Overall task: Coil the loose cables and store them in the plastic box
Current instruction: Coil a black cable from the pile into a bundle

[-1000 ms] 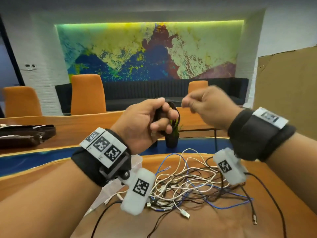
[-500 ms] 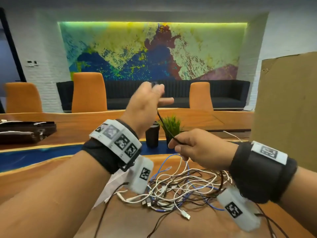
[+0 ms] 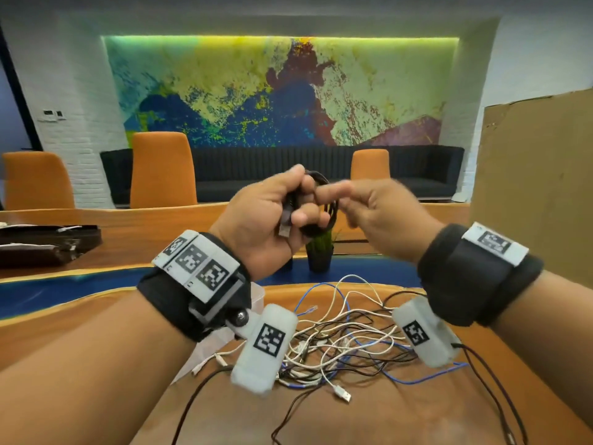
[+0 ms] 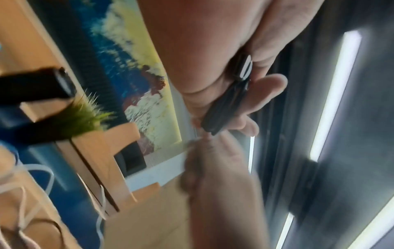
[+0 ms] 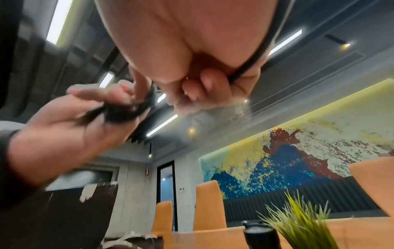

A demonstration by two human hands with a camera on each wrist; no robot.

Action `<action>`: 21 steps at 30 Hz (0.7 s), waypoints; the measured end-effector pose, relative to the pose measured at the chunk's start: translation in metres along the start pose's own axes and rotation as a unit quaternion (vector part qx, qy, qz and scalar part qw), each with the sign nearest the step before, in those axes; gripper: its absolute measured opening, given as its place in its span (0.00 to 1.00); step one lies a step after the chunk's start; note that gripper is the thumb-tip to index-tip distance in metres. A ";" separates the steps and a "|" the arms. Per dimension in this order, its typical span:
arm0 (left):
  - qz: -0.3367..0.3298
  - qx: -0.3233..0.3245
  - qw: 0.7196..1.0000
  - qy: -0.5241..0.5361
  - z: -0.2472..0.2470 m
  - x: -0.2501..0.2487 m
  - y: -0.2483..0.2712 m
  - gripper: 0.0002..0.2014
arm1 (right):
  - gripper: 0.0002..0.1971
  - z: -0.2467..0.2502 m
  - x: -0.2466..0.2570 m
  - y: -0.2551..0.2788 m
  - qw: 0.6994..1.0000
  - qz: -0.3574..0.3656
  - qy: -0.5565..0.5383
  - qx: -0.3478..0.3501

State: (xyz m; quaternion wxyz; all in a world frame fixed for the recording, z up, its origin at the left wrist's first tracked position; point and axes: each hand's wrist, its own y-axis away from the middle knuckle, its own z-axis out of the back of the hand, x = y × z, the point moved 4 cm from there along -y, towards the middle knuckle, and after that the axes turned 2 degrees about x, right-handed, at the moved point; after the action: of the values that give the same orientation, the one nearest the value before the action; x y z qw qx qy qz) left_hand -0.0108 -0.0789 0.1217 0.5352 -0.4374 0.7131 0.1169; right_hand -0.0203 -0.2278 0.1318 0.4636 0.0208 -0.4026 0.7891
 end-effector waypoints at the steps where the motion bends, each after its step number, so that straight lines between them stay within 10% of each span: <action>1: -0.011 -0.005 0.999 0.031 0.001 -0.002 -0.002 0.18 | 0.12 -0.009 0.000 0.005 0.999 -0.010 0.019 0.037; 5: -0.086 -0.080 0.992 0.055 0.010 -0.007 -0.009 0.15 | 0.08 -0.028 0.004 0.026 0.972 -0.035 0.139 0.185; 8: -0.125 -0.150 0.960 -0.203 0.014 -0.007 -0.013 0.12 | 0.07 -0.027 0.014 0.030 0.954 -0.009 0.183 0.237; 13: -0.171 -0.045 0.690 -0.702 0.004 0.010 -0.012 0.13 | 0.09 -0.015 0.028 0.015 0.943 0.079 0.243 0.214; 15: -0.167 -0.022 0.662 -0.730 0.013 0.009 -0.013 0.13 | 0.07 -0.002 0.029 0.007 0.954 0.077 0.226 0.180; 17: -0.142 0.006 0.675 -0.723 0.023 0.008 -0.014 0.16 | 0.07 0.013 0.025 -0.004 0.967 0.053 0.210 0.133; 21: 0.004 -0.002 0.857 -0.516 0.039 0.007 -0.009 0.19 | 0.08 0.035 0.006 -0.026 0.990 0.019 0.141 0.010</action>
State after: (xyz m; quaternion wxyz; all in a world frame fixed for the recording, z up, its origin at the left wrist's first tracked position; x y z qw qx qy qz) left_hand 0.0213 -0.0635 0.1029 0.8252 -0.3124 0.3365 0.3290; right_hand -0.0164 -0.2397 0.1738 0.5008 -0.0939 -0.3255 0.7965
